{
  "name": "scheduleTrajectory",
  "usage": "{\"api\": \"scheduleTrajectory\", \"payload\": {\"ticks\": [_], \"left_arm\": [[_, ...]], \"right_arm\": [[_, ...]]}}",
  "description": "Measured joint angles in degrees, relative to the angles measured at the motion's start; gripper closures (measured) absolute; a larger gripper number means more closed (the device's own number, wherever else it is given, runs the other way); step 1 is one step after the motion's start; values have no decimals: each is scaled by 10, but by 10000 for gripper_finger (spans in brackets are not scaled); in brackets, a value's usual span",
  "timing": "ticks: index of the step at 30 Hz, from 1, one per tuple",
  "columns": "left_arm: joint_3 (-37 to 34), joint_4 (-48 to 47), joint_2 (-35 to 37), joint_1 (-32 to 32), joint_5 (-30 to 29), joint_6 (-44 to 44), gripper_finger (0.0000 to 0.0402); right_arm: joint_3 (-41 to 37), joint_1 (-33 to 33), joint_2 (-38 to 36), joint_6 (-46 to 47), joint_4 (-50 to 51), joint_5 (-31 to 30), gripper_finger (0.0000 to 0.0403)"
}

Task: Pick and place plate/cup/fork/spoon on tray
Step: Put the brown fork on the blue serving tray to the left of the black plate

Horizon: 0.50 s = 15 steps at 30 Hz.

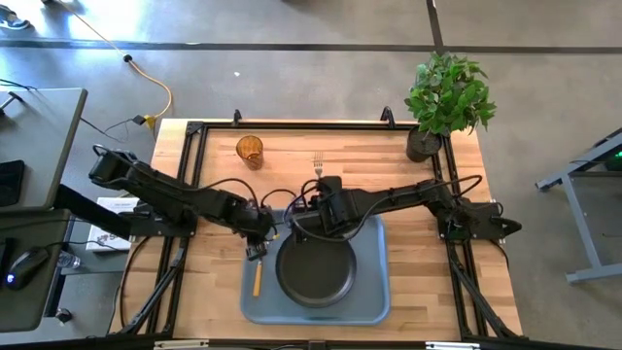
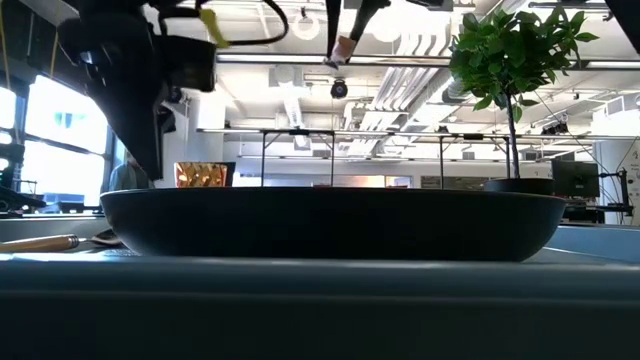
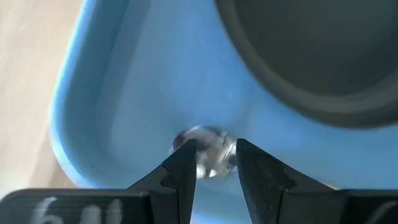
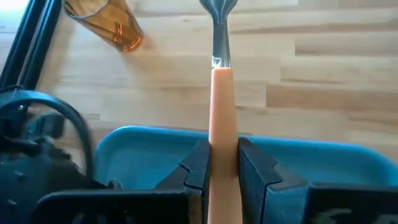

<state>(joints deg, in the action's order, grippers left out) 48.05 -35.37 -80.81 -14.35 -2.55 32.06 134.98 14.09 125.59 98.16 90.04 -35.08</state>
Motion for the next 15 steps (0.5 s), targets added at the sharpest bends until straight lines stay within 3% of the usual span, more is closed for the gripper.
{"api": "scheduleTrajectory", "payload": {"ticks": [15], "left_arm": [[0, 58, -77, 0, 4, -8, 300]], "right_arm": [[0, -22, -4, -42, -1, -3, 367]]}}
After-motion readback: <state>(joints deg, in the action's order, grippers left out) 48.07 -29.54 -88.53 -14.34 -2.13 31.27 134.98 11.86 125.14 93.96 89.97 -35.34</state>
